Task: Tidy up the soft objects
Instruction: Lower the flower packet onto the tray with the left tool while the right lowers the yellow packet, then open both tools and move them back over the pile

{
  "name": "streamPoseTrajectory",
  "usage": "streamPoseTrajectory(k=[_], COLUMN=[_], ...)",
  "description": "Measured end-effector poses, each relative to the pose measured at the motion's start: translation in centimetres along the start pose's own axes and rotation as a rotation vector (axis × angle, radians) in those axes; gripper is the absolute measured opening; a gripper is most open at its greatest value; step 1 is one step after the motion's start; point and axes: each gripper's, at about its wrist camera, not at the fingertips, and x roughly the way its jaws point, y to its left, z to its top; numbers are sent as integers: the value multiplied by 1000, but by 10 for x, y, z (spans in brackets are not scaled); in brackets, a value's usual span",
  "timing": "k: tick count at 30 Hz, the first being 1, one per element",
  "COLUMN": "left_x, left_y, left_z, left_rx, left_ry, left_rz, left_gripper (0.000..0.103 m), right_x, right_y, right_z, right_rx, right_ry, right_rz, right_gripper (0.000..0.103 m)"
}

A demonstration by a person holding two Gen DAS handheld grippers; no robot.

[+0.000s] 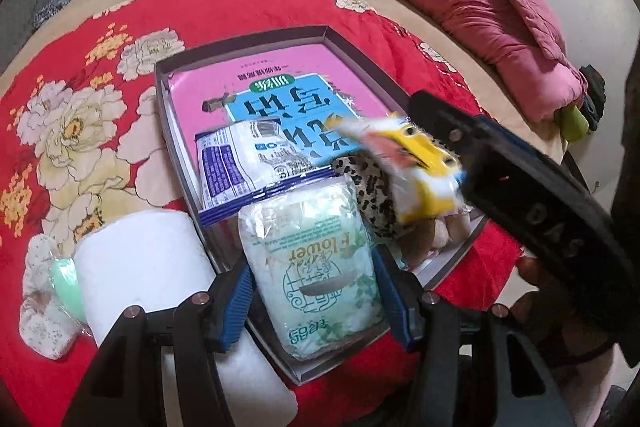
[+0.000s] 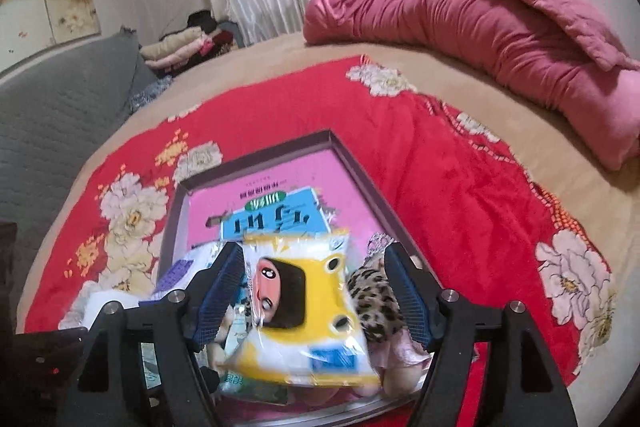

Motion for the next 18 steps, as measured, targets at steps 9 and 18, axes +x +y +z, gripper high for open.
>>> streamPoseTrajectory(k=[9, 18], left_x=[-8, -45], left_y=[0, 18], left_z=[2, -6], left_rx=[-5, -48], left_ry=[-37, -106], left_rz=[-13, -34], left_gripper=[65, 65], right_x=[-24, -42], right_y=[-8, 8], right_z=[7, 9], right_rx=[42, 18], right_ry=[-87, -120], right_rz=[-22, 3], right_gripper=[75, 75])
